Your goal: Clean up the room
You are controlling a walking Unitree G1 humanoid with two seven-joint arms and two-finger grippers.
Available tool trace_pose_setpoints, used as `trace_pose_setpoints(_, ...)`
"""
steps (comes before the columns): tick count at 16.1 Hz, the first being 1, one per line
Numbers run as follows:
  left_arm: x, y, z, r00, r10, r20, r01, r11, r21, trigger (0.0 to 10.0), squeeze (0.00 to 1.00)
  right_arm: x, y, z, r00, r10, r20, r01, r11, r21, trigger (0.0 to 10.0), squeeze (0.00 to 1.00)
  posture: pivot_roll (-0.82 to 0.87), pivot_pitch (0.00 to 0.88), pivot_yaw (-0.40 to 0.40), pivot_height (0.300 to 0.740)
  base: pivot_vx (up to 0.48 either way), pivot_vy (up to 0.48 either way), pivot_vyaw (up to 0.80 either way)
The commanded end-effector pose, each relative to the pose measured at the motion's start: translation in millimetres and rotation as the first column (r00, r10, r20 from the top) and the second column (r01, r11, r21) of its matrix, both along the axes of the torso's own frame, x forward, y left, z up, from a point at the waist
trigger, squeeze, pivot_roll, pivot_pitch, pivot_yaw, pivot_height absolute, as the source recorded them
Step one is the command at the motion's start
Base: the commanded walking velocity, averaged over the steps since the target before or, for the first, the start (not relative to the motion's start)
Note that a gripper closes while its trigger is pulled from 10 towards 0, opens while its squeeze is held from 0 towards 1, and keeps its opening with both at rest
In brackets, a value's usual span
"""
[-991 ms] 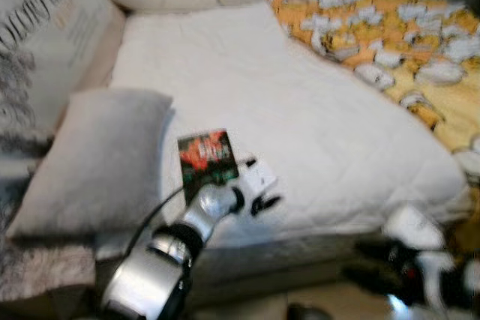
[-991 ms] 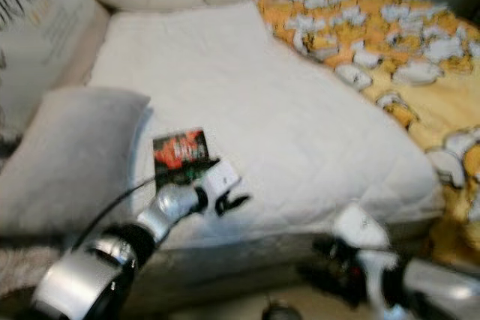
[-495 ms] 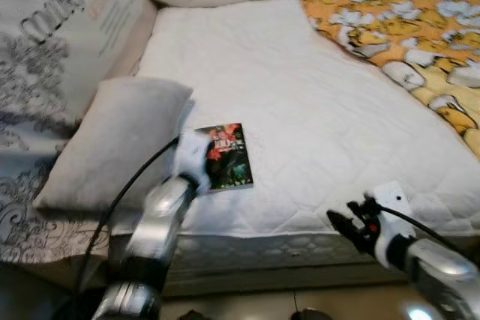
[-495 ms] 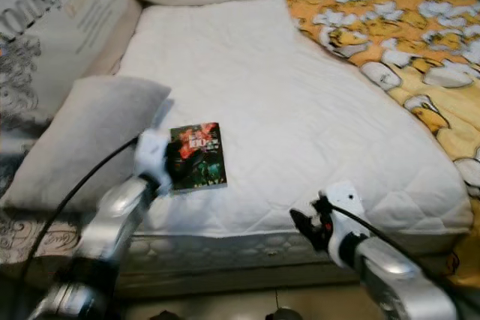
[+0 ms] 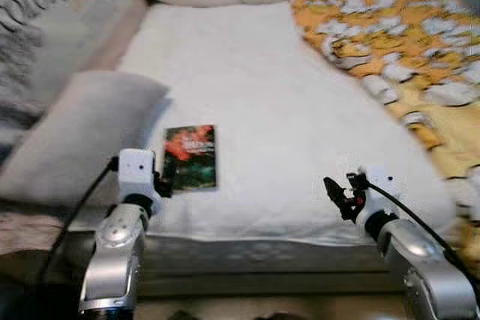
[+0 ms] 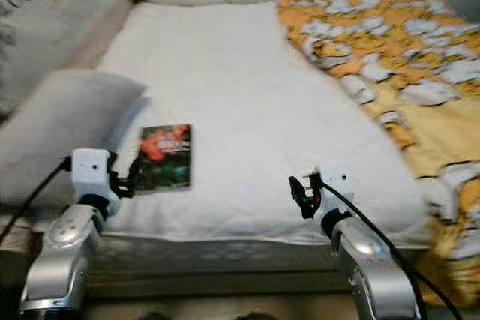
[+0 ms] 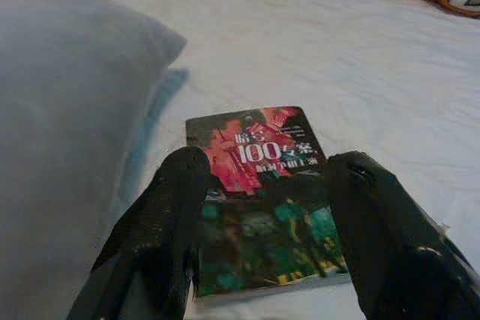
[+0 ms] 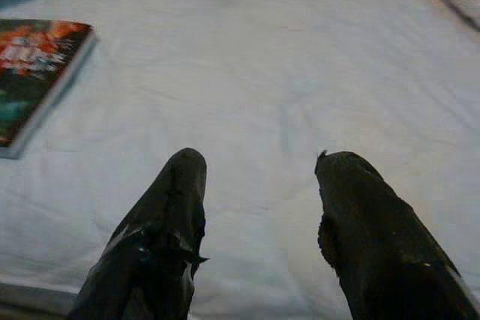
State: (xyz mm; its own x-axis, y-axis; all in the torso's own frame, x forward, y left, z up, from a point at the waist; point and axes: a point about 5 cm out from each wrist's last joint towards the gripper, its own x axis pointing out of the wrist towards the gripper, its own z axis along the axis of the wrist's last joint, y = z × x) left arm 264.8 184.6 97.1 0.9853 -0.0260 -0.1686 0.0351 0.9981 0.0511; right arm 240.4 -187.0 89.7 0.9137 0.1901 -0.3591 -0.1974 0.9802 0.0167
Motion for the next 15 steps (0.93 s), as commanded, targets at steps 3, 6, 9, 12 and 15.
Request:
trace_pose_setpoints(3,-2.4,6.4,14,0.999,0.036,0.013,-0.036,0.998,0.049,10.0,0.00,5.2,6.7,-7,1.000,0.018,-0.010,-0.018,1.000,-0.004,10.0,0.00,0.04,0.000,-0.021,0.740,0.000,-0.480,0.00)
trace_pose_setpoints(6,-2.9,3.9,14,0.999,0.034,0.012,-0.034,0.998,0.053,10.0,0.00,8.3,4.3,-10,1.000,-0.018,-0.002,0.017,1.000,-0.013,10.0,0.00,0.04,0.000,-0.017,0.740,0.000,-0.480,0.00)
trace_pose_setpoints(9,-2.0,0.2,14,1.000,0.018,0.003,-0.018,0.998,0.053,10.0,0.00,8.6,5.2,-11,1.000,-0.027,0.001,0.027,1.000,-0.009,10.0,0.00,0.04,0.000,-0.014,0.740,0.000,-0.480,0.00)
trace_pose_setpoints(12,-2.7,0.0,13,1.000,0.015,-0.007,-0.015,0.998,0.063,10.0,0.00,7.2,5.3,-13,1.000,-0.030,-0.003,0.030,1.000,-0.009,10.0,0.00,0.03,0.000,-0.009,0.740,0.000,-0.480,0.00)
trace_pose_setpoints(15,-4.0,-0.8,11,1.000,0.002,-0.014,-0.001,0.998,0.063,10.0,0.00,6.5,5.7,-14,0.999,-0.036,-0.004,0.036,0.999,-0.004,10.0,0.00,0.03,0.000,-0.007,0.740,0.000,-0.300,0.00)
